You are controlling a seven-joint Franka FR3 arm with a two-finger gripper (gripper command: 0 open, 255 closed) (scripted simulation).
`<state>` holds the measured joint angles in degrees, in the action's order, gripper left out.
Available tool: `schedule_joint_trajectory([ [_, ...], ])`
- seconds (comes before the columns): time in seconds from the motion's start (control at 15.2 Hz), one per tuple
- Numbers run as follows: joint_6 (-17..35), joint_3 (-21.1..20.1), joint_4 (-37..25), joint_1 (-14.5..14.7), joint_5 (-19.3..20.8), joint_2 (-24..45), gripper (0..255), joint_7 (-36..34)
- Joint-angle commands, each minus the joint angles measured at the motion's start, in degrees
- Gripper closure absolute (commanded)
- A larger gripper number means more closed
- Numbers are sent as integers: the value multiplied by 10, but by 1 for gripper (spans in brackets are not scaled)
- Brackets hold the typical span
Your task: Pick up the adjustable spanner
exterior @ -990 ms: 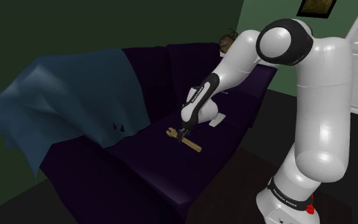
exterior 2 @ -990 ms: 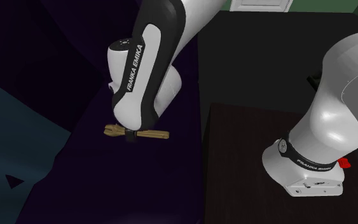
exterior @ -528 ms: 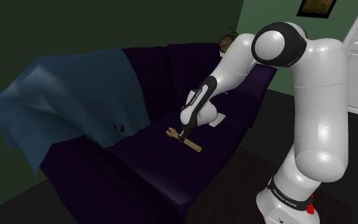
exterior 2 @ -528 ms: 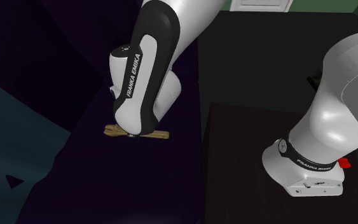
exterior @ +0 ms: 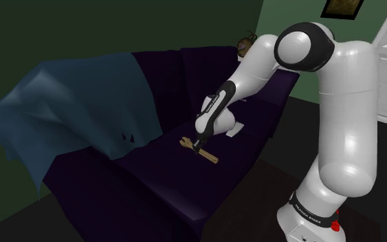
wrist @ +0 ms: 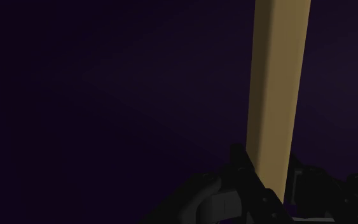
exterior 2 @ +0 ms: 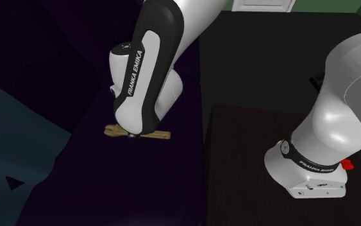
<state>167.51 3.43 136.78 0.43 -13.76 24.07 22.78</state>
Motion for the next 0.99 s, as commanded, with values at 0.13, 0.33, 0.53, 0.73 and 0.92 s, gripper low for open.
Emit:
schedule_joint_trajectory([
  [0.13, -25, 12, 8, 9, 10, -32, 255, -9],
  [0.33, -45, 22, 13, 17, 20, -57, 255, -17],
  [0.53, -65, 31, 16, 23, 31, -81, 255, -26],
  [0.73, -86, 38, 18, 29, 43, -104, 255, -36],
  [0.92, -95, 41, 18, 30, 48, -113, 255, -39],
])
